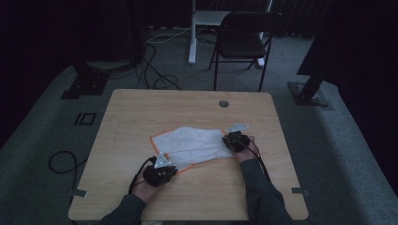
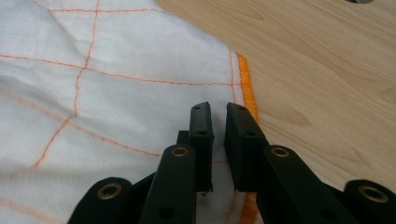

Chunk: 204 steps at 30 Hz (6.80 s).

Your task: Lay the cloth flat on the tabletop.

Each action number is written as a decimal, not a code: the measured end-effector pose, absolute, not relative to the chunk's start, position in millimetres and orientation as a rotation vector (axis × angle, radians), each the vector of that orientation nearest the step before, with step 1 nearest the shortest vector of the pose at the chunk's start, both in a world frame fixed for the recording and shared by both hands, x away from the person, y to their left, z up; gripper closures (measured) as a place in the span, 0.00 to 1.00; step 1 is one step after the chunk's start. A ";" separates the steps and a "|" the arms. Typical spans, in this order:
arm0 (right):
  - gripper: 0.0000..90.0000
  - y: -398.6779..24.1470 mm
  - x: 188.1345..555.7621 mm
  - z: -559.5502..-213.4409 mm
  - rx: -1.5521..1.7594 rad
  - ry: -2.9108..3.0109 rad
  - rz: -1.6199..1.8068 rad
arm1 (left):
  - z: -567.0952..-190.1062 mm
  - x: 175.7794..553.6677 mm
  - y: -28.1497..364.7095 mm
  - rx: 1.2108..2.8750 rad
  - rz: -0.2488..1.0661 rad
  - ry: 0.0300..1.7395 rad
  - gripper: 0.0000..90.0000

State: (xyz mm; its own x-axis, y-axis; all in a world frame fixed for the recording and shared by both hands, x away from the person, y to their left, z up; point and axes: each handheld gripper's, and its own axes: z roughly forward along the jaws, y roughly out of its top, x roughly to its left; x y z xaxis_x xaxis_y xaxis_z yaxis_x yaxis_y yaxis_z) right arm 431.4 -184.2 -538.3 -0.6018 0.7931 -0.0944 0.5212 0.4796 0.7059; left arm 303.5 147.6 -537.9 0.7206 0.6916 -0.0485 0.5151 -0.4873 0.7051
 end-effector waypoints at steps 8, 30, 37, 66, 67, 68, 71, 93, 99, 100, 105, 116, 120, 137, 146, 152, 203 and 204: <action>0.91 -188.0 427.4 -538.1 1.097 2.319 0.893 | -536.6 296.4 156.9 2.205 0.314 0.924 0.92; 0.80 -185.0 392.6 -534.8 1.012 2.384 0.884 | -533.7 297.6 180.0 2.204 0.379 1.032 0.93; 0.71 -176.7 407.2 -531.0 1.050 2.341 0.922 | -532.6 293.2 189.9 2.203 0.399 1.071 0.93; 0.97 -179.4 423.1 -519.0 1.134 2.320 1.012 | -514.1 314.2 169.1 2.097 0.390 1.041 0.84; 0.96 -179.4 421.8 -517.8 1.131 2.329 1.027 | -514.3 314.9 168.7 2.094 0.387 1.043 0.84; 0.96 -178.8 420.1 -517.0 1.117 2.342 1.043 | -514.5 315.4 168.4 2.091 0.384 1.043 0.84; 0.96 -172.6 411.9 -515.2 1.080 2.370 1.081 | -514.4 316.2 168.3 2.090 0.383 1.044 0.84; 0.80 -132.4 362.2 -513.5 0.740 2.595 1.206 | -516.3 319.0 157.6 2.106 0.373 1.019 0.82; 0.82 -148.4 384.3 -508.6 0.932 2.443 1.184 | -516.4 319.5 157.6 2.101 0.375 1.021 0.82; 0.83 -149.0 387.2 -510.1 0.946 2.431 1.164 | -516.6 319.5 157.4 2.101 0.373 1.022 0.82; 0.82 -145.3 398.1 -519.4 1.010 2.414 1.152 | -518.1 319.7 156.7 2.103 0.371 1.024 0.82; 0.59 -132.0 408.6 -535.7 1.125 2.494 1.098 | -518.6 319.5 156.3 2.105 0.370 1.022 0.82; 0.69 -130.9 410.6 -535.9 1.138 2.543 1.123 | -520.3 319.9 155.1 2.109 0.363 1.025 0.82; 0.96 -161.1 415.7 -496.9 1.097 2.337 1.141 | -522.0 320.4 155.5 2.113 0.361 1.028 0.81; 0.95 -187.1 435.7 -488.2 1.104 2.260 1.049 | -523.0 321.0 156.0 2.121 0.357 1.032 0.81; 0.79 -199.5 441.8 -478.7 1.167 2.137 0.991 | -524.5 321.2 156.2 2.122 0.354 1.036 0.81; 0.65 -184.2 355.8 -540.8 1.120 2.380 1.016 | -534.7 282.3 168.2 2.026 0.330 1.058 0.83; 0.65 -184.2 355.7 -540.8 1.119 2.380 1.016 | -532.4 284.8 170.2 2.011 0.348 1.067 0.82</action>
State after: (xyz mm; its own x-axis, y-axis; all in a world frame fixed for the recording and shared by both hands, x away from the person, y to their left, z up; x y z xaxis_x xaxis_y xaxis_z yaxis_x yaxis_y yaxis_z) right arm 355.7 -184.2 -540.8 -0.6416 0.7670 0.0119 0.5391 0.4398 0.7183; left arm 284.8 170.2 -532.4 0.6038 0.7874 -0.1245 0.5626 -0.3102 0.7664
